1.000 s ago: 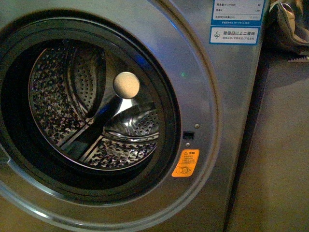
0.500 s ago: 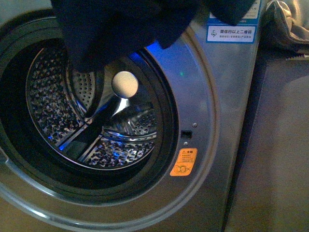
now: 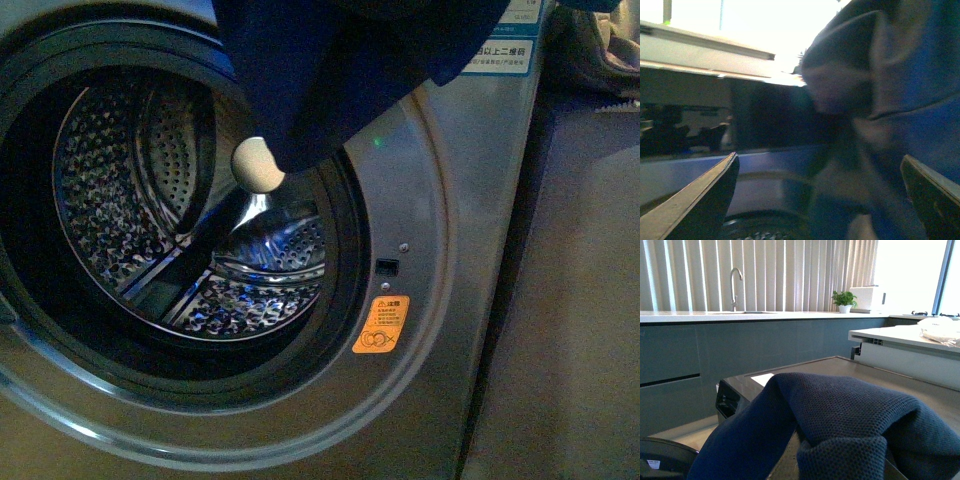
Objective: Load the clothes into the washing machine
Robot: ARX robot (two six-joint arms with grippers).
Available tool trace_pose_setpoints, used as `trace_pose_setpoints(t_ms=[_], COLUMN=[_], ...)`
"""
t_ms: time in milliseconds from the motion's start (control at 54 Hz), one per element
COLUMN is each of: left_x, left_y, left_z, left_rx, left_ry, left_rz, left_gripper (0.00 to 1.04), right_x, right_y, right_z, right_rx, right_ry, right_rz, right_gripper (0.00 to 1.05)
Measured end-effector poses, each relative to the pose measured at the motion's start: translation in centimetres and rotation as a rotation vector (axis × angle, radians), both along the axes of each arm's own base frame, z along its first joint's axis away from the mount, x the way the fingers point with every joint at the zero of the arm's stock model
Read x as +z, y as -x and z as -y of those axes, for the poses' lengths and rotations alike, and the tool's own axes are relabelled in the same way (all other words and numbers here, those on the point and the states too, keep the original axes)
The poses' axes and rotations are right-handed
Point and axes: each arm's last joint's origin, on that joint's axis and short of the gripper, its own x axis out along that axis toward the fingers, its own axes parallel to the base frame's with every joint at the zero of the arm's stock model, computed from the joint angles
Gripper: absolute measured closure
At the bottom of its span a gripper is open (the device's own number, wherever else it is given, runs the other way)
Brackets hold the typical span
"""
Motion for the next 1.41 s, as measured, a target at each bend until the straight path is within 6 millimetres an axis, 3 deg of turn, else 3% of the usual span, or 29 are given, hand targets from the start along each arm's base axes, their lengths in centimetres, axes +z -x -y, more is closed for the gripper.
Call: trace_pose_setpoints(t_ms=[204, 333, 481, 704, 1056, 1130, 1278, 1407], left_x=[1.1, 1.5, 2.1, 2.6, 3.7, 3.7, 3.5, 3.4], left_y=[0.0, -0.5, -1.4, -2.7, -2.2, -2.5, -4.2, -5.2], left_z=[5.8, 11.4, 15.1, 17.9, 22.3, 22.9, 23.6, 23.8], left_rx=[-0.148, -0.226, -0.171, -0.017, 0.122, 0.212, 0.578, 0.700], left_ry=[-0.014, -0.056, -0.068, -0.046, -0.003, -0.009, 0.002, 0.003], left_rz=[-0.045, -0.041, -0.040, -0.068, -0.094, -0.096, -0.102, -0.108], left_gripper=[0.07, 0.07, 0.07, 0.07, 0.07, 0.07, 0.07, 0.07], right_x=[0.0, 0.0, 0.0, 0.0, 0.0, 0.0, 0.0, 0.0], right_y=[0.0, 0.0, 0.0, 0.0, 0.0, 0.0, 0.0, 0.0], right_z=[0.0, 0.0, 0.0, 0.0, 0.0, 0.0, 0.0, 0.0], right_rx=[0.000, 0.000, -0.001, -0.003, -0.005, -0.006, -0.005, -0.005], right_ry=[0.000, 0.000, 0.000, 0.000, -0.002, -0.002, -0.002, -0.002], right_rz=[0.000, 0.000, 0.000, -0.001, 0.000, 0.000, 0.000, 0.000], right_gripper=[0.99, 0.99, 0.99, 0.99, 0.99, 0.99, 0.99, 0.99])
